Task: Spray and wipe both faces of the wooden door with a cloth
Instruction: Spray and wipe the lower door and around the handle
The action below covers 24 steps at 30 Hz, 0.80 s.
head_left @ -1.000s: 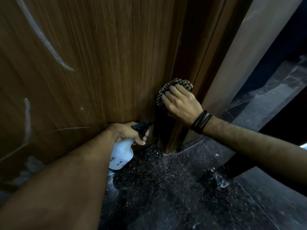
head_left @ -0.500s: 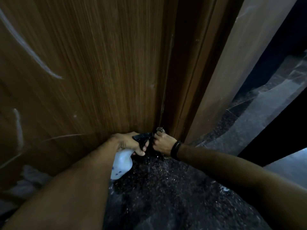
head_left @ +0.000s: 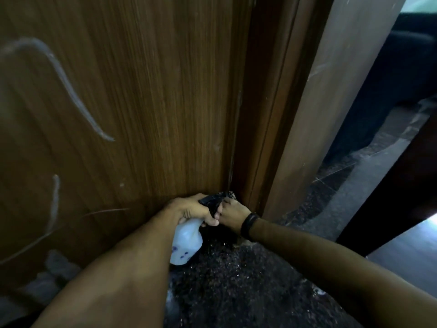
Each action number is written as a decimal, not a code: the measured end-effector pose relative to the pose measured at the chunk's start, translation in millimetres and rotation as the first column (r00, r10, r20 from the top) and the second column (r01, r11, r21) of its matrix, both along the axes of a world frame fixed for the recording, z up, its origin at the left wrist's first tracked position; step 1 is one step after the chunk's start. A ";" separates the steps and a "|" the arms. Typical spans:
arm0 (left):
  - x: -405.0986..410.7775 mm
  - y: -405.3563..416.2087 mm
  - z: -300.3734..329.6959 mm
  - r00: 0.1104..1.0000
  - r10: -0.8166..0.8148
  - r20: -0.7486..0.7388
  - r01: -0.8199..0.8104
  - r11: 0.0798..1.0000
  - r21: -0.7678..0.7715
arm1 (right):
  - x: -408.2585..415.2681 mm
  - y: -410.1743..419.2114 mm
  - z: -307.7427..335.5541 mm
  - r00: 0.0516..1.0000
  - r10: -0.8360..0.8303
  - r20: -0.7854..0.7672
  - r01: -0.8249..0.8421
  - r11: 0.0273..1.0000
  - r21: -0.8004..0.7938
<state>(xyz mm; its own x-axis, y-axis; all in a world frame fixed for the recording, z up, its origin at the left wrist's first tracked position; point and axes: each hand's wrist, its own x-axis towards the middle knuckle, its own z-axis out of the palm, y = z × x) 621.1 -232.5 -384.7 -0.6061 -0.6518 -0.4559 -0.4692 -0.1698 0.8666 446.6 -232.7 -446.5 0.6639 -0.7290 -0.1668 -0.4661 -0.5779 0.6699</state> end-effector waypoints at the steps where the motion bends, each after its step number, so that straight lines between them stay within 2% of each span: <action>1: 2.3 2.0 8.9 0.999 0.023 -0.032 -0.023 1.000 0.001 | -2.7 3.8 14.4 0.999 0.028 0.022 -0.027 0.999 -0.033; 4: 9.3 6.0 36.5 0.989 0.088 -0.123 -0.089 0.996 0.000 | -7.1 15.9 60.1 0.995 0.057 0.082 -0.051 0.996 -0.073; 8: 15.9 5.5 79.9 0.960 0.122 -0.251 -0.127 0.992 -0.007 | -13.6 19.4 104.2 0.982 0.119 0.149 -0.088 0.975 -0.204; 12: 11.0 12.5 121.7 0.932 0.159 -0.327 -0.181 0.983 -0.039 | -20.2 18.1 158.9 0.926 0.249 0.285 -0.119 0.907 -0.404; 15: 5.3 15.0 153.9 0.906 0.196 -0.376 -0.230 0.972 -0.049 | -22.0 16.3 204.0 0.886 0.323 0.333 -0.117 0.851 -0.512; 19: -4.9 19.5 208.7 0.834 0.257 -0.488 -0.339 0.937 -0.087 | -20.9 13.1 266.5 0.862 0.350 0.366 -0.088 0.816 -0.572; 24: -15.1 24.4 271.3 0.747 0.256 -0.614 -0.437 0.885 -0.163 | -23.9 10.0 341.5 0.872 0.353 0.338 -0.085 0.791 -0.606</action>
<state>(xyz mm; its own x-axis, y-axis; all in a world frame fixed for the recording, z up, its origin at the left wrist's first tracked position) 606.1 -208.1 -113.3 -0.3966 -0.9093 0.1260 0.1586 0.0674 0.9850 422.8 -222.7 -105.0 0.7218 -0.4250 0.5463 -0.6798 -0.2866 0.6751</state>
